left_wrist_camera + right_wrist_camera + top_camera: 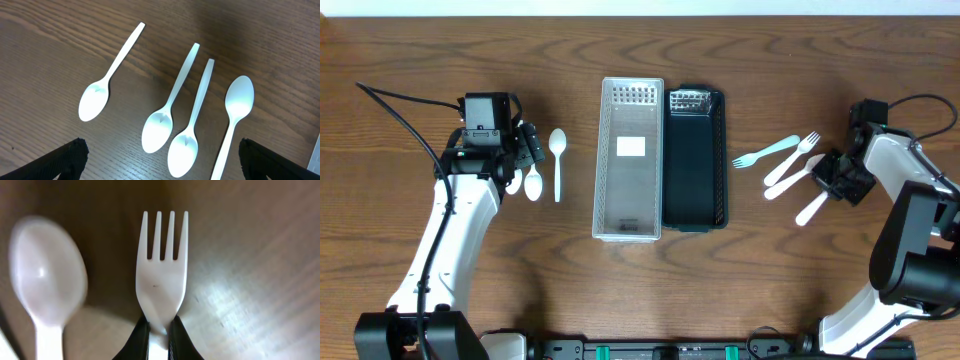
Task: Pack container
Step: 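Grasp the white fork with right gripper and drop it in black tray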
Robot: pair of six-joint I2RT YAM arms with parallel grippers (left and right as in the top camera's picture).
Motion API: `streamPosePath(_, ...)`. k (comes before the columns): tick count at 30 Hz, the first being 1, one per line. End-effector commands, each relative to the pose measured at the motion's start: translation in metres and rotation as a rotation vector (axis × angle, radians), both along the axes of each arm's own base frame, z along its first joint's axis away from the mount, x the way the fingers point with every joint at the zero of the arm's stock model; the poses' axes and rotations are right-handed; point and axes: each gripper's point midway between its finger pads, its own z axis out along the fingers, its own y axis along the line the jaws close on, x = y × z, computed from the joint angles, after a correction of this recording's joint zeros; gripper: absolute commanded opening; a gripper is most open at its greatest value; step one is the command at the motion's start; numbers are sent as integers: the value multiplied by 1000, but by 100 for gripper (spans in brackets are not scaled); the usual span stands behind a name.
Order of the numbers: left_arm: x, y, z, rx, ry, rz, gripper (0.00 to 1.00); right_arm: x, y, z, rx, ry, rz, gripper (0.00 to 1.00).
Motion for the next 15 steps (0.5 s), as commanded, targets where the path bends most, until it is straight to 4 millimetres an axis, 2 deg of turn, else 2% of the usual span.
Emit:
streamPosePath(1, 3, 0, 4, 5, -7, -6, 98, 8, 7, 40, -35, -103, 84, 1)
streamPosePath(4, 3, 0, 4, 5, -7, -6, 98, 27, 30, 101, -36, -295, 224, 1)
streamPosePath(7, 3, 0, 4, 5, -7, -6, 98, 42, 69, 166, -19, -514, 353, 1)
streamPosePath(9, 3, 0, 4, 5, -7, -6, 98, 47, 99, 201, 2, -648, 431, 1)
streamPosePath(12, 3, 0, 4, 5, -7, -6, 98, 46, 137, 224, 39, -739, 490, 1)
streamPosePath(15, 3, 0, 4, 5, -7, -6, 98, 44, 168, 219, 81, -731, 542, 1)
